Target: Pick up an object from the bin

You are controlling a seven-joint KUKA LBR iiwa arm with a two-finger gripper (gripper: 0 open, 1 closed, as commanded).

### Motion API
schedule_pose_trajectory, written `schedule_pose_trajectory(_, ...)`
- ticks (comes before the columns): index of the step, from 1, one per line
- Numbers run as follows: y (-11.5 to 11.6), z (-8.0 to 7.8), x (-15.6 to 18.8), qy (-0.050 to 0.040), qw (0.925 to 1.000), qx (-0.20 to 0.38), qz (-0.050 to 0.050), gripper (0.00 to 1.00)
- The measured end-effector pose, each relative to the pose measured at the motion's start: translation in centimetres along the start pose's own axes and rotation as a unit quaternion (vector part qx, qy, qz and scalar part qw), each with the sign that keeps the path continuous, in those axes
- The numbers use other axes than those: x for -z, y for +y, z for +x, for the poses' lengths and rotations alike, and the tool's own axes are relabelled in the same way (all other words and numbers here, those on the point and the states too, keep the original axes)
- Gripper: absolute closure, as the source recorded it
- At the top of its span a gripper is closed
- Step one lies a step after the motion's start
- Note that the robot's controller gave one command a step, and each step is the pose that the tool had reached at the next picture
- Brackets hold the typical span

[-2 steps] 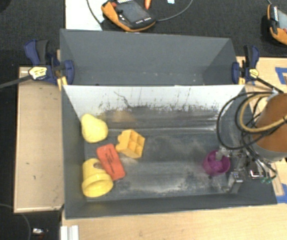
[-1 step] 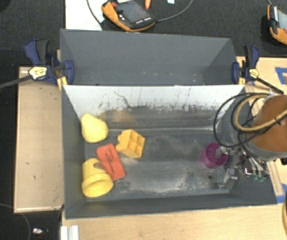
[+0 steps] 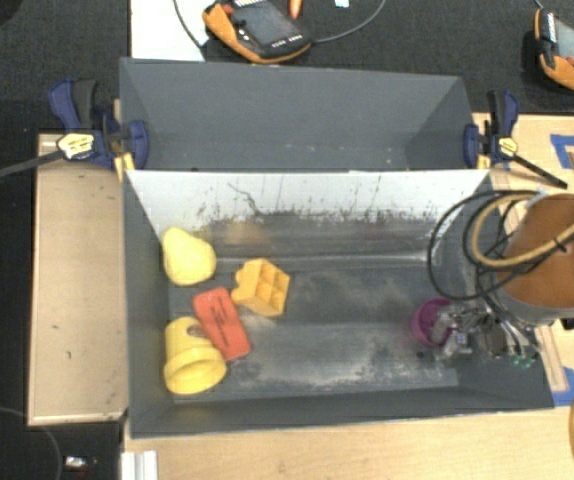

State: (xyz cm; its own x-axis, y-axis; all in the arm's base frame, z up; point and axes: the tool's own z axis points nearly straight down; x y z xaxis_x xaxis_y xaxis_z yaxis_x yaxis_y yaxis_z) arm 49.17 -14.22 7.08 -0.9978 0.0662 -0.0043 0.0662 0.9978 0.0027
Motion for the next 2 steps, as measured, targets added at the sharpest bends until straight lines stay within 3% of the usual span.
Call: schedule_pose_trajectory(2,0.03,0.0,0.21,-0.0007,1.0,0.001,0.0,1.0)
